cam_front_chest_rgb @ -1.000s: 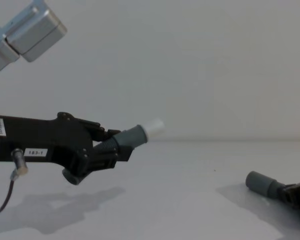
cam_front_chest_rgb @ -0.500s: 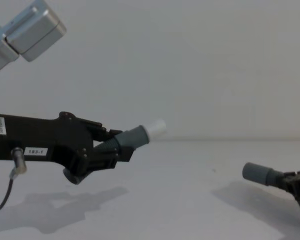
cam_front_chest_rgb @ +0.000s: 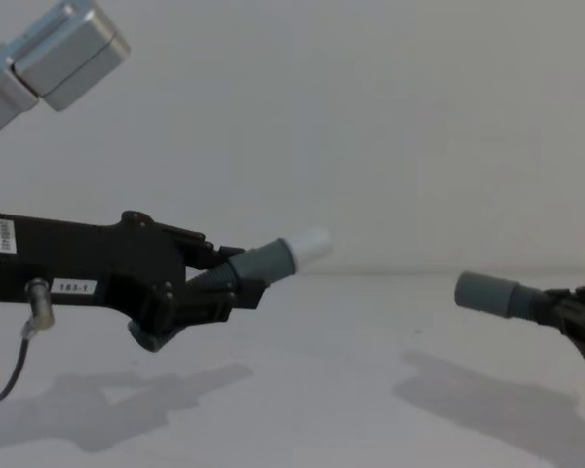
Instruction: Use both hands to pick up one end of the pipe from the table, align the ends, and insert them.
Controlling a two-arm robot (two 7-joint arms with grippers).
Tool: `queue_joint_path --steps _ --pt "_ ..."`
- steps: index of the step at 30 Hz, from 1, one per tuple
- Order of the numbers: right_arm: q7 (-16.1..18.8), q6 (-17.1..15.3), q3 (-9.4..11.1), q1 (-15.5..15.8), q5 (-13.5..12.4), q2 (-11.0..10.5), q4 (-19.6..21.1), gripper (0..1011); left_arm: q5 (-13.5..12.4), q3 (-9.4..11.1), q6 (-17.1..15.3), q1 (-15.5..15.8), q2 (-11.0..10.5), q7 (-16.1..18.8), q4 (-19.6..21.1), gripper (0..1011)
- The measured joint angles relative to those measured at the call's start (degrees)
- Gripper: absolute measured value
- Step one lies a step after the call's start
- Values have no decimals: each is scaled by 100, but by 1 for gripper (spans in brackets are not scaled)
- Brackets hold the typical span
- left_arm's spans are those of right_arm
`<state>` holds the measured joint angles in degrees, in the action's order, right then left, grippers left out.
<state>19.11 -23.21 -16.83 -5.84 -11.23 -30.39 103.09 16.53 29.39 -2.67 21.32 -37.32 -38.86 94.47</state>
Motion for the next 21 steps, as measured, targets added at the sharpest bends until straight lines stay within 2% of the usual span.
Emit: queue_joint_path --steps 5,6,7,9,21 --pt "284 387 -2 20 6 -200 28 51 44 31 44 56 -10 -66 -33 336" --pt "390 544 -8 25 6 -276 30 52 49 35 49 62 -12 -74 -37 336" --pt "390 544 -8 25 6 -276 30 52 56 40 54 69 -14 -85 -41 336" --pt "569 810 -21 31 6 -411 28 52 80 54 70 94 -21 -118 -47 336" --pt "1267 1911 -114 10 -50 -807 -103 52 203 121 134 199 -63 -292 -51 336"
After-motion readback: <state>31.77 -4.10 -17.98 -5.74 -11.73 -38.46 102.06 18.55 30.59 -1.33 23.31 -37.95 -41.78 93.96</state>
